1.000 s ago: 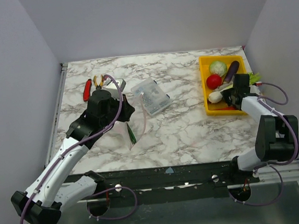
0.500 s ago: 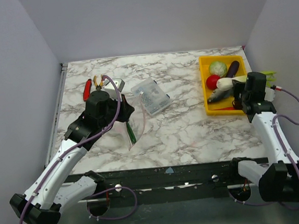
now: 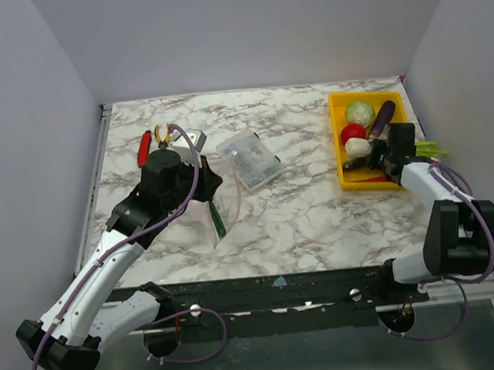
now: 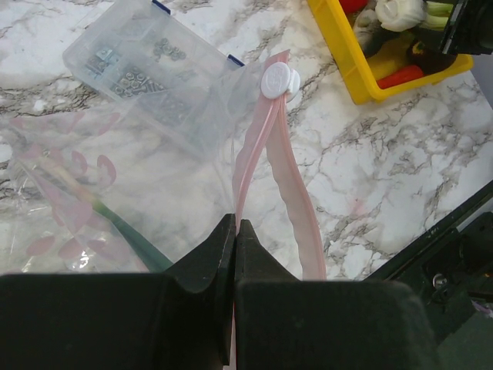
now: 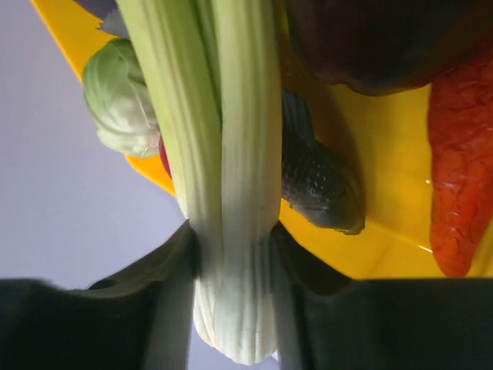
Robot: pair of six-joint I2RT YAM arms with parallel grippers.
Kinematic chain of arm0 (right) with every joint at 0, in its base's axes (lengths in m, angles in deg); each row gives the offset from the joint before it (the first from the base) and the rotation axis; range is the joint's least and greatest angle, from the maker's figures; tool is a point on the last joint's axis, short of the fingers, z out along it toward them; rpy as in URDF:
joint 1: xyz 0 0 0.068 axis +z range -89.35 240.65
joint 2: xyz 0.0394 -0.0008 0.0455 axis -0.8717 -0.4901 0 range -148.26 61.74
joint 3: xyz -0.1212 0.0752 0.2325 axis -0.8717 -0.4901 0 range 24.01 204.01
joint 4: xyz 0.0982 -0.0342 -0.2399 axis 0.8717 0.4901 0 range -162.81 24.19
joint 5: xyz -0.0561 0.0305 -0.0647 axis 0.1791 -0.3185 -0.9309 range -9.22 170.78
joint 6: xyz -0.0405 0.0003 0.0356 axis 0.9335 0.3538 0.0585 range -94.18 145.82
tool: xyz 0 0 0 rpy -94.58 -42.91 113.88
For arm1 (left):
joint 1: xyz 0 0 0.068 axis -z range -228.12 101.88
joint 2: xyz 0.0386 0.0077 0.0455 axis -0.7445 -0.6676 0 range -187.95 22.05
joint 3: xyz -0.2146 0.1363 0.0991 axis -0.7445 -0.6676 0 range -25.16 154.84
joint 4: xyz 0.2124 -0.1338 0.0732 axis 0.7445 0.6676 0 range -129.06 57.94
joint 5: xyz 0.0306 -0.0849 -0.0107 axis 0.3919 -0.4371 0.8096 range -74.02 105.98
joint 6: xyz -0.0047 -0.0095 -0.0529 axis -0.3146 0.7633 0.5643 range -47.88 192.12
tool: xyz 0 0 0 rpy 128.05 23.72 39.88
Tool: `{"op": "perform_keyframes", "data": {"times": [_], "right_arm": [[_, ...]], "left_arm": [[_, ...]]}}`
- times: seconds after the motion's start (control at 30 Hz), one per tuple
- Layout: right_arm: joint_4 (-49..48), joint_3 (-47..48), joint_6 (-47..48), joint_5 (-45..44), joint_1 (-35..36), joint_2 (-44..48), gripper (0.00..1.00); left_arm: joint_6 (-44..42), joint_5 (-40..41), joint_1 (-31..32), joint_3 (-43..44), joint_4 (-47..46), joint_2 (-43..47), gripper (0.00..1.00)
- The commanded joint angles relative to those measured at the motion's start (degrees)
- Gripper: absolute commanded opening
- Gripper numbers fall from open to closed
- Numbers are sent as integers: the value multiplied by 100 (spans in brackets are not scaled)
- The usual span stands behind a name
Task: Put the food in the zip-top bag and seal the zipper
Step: Pick up the fake vegetable from the bin.
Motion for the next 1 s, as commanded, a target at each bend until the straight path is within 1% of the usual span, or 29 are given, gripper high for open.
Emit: {"op": "perform_keyframes", "data": {"times": [0.0,0.07,0.1,0.17,0.27,0.3,0.37,0.43,0.47,0.5,0.57,0.63,0.67,0.73,0.83,0.97], "right_arm": [[-859,394,463,718,3,-332,46],[-916,610,1081,1284,-1,-489,62],[-809,808,1482,1701,0,-607,65],[-261,1185,2144,2267,-4,-765,73],[-280,1383,3297,3128,1,-816,76],[-48,1577,3917,3220,18,-849,77],[822,2204,5292,2907,72,-910,78],[1531,2715,6620,2113,195,-940,79],[1733,2882,7307,1701,272,-935,80],[1813,2938,7833,1372,367,-909,80],[1885,2944,8870,424,602,-844,81],[1859,2796,10077,-311,917,-778,81],[1799,2666,10885,-532,1099,-726,83],[1614,2286,12079,-942,1299,-605,91],[1308,1937,12875,-1498,1312,-534,92],[1184,1781,13490,-1498,1314,-670,92]], "left_arm": [[-58,19,-10,-63,-166,93,0],[-58,19,-11,-65,-166,100,0],[-58,12,-6,-65,-162,102,0],[-58,-16,-14,-51,-163,109,0],[-32,-106,-10,-39,-161,125,0],[-19,-139,-7,-24,-160,133,0],[-6,-193,-7,-39,-167,148,0],[12,-217,-8,-30,-168,175,0],[12,-234,-6,-30,-174,194,0],[21,-248,-7,-30,-180,210,0],[30,-267,-13,-39,-189,226,0],[47,-290,-10,-55,-196,239,0],[55,-309,-6,-65,-205,254,0],[74,-339,-7,-72,-219,274,0],[82,-360,-10,-82,-234,323,0],[82,-319,-8,-109,-247,369,0]]}}
